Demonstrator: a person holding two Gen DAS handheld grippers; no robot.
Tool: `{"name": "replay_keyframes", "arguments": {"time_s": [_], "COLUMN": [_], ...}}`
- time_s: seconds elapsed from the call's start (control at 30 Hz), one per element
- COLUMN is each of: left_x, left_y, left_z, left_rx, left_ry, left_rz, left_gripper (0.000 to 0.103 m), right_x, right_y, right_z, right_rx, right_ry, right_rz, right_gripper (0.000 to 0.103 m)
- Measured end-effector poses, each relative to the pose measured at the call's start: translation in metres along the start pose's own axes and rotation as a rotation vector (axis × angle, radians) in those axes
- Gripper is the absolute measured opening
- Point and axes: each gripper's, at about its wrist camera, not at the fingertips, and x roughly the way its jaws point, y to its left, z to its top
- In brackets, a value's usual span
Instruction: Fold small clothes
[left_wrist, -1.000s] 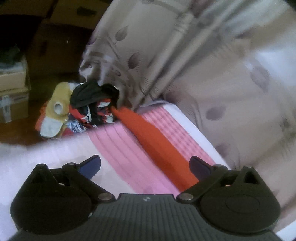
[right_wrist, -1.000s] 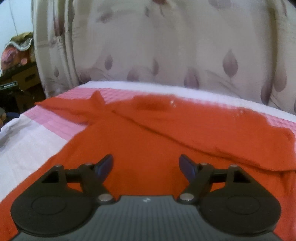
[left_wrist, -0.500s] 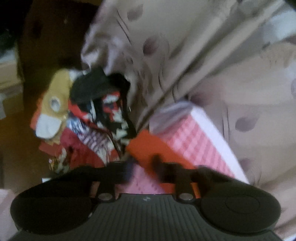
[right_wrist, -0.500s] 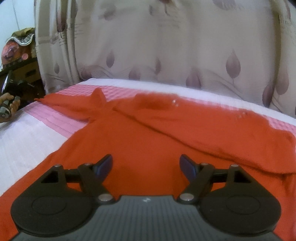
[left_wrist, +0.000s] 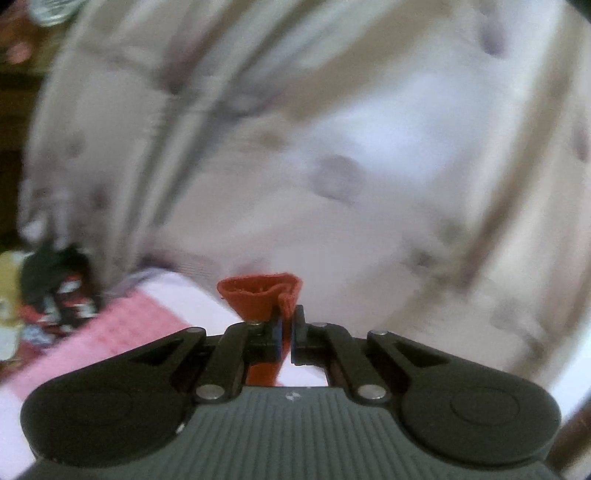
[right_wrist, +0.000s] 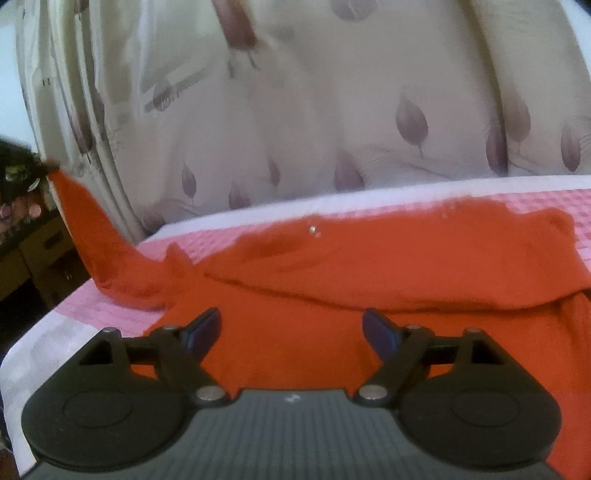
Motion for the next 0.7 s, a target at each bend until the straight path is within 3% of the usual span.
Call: {"name": "replay_keyframes", "arguments": {"time_s": [0.2,0.4,0.53,0.7], "left_x": [0.016,0.051,0.081,0.116], "left_y": [-0.123,-0.24,-0.287,-0.307], "left_z": [-0.033,-0.108,-0.173,-0.249], "left_rx": [0.043,0.148,0.219,0.277], "left_ry": [0.108,0.275,0.391,0.506], "left_rz": [-0.189,-0.357,-0.423,-0.55], "left_gripper": [0.002,0.002,0.003,0.007], "right_x": [-0.01,-0.035,-0.058,-0.083], "right_y": [-0.022,-0.038,-0.047,-0.078], "right_z": [0.002,0.002,0.001,-0.003], "right_rx": [0.13,0.24,0.232,0.301], "right_ry": [-0.063,-0.097,-0.086,-0.082], "right_rz": [0.028,0.025,0.02,0.015], "right_gripper": [0.084,0.084,0.084,0.086]}}
